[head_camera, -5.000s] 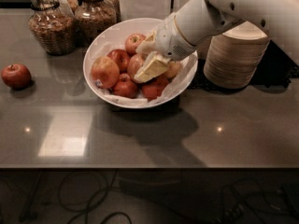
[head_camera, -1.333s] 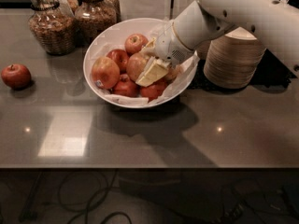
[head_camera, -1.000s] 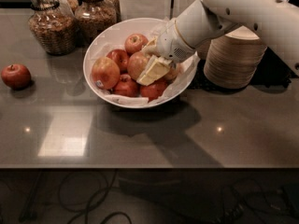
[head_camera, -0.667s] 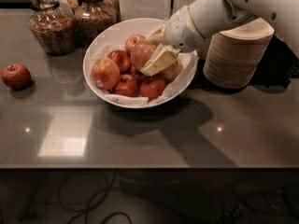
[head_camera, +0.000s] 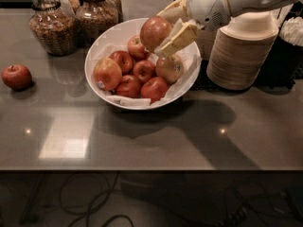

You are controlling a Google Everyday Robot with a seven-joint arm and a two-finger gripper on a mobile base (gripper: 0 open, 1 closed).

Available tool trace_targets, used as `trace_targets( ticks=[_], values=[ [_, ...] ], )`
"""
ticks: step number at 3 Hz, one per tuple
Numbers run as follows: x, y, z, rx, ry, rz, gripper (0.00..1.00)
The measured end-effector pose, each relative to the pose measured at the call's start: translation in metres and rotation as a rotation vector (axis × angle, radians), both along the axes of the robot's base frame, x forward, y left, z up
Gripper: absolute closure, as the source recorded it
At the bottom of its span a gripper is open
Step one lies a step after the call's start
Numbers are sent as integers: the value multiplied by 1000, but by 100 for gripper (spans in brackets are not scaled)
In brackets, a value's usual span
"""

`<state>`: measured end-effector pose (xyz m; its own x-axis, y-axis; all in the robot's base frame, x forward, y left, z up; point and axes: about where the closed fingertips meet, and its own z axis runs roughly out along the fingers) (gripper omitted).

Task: Pick apple from white bowl

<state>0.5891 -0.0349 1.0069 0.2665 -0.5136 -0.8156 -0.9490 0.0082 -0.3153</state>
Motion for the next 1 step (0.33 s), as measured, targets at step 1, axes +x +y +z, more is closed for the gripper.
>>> trace_targets(
  ticks=[1],
  values=[
    [0,0,0,0,0,0,100]
  ],
)
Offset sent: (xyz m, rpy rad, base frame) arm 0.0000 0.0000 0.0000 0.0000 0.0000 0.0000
